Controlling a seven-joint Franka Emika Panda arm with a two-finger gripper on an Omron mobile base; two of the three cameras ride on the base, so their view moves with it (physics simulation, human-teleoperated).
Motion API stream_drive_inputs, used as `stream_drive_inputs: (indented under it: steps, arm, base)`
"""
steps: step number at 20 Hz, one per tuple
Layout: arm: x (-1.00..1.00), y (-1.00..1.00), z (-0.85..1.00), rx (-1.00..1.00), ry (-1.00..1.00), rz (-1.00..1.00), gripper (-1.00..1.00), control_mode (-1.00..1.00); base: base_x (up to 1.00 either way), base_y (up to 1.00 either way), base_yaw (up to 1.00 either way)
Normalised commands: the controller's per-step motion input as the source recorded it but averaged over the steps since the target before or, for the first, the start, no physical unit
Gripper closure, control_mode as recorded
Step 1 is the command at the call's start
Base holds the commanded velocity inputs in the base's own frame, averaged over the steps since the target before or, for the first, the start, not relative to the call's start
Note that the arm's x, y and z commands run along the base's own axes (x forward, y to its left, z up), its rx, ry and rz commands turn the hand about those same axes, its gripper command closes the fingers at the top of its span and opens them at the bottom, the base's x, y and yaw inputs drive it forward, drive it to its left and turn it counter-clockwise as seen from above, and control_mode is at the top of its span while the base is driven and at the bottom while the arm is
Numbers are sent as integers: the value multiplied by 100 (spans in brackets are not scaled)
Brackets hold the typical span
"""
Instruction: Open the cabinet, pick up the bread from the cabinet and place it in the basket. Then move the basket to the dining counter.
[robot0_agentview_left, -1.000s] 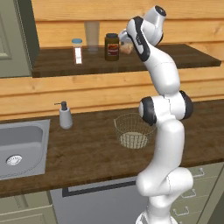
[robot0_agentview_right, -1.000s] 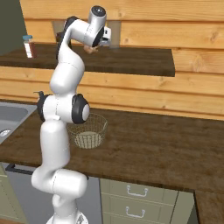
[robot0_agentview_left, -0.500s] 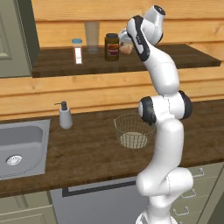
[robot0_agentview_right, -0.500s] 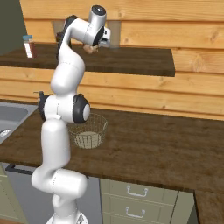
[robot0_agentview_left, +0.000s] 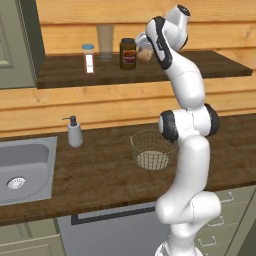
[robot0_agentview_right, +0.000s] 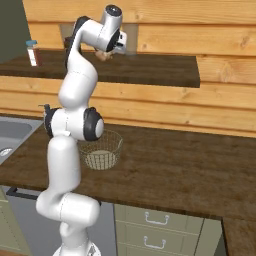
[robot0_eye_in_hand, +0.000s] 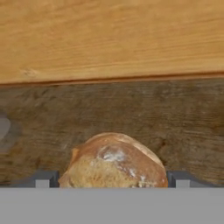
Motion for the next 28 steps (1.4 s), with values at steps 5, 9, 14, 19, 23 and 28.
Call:
stream_drive_inputs:
  steps: [5, 9, 14, 19, 23, 28]
  arm:
    - [-91, 0, 6, 0, -33, -2, 100, -100]
    - [-100, 0, 5, -1, -35, -6, 100, -100]
    - [-100, 0, 0, -10, -22, -3, 100, -100]
    - [-100, 2, 4, -15, -20, -7, 100, -100]
    - [-100, 0, 16, -2, -2, -25, 100, -100]
    - [-100, 1, 0, -2, 6, -23, 100, -100]
  base:
    - [0, 0, 0]
    - [0, 0, 0]
    - [0, 0, 0]
    - [0, 0, 0]
    - [0, 0, 0]
    - [0, 0, 0]
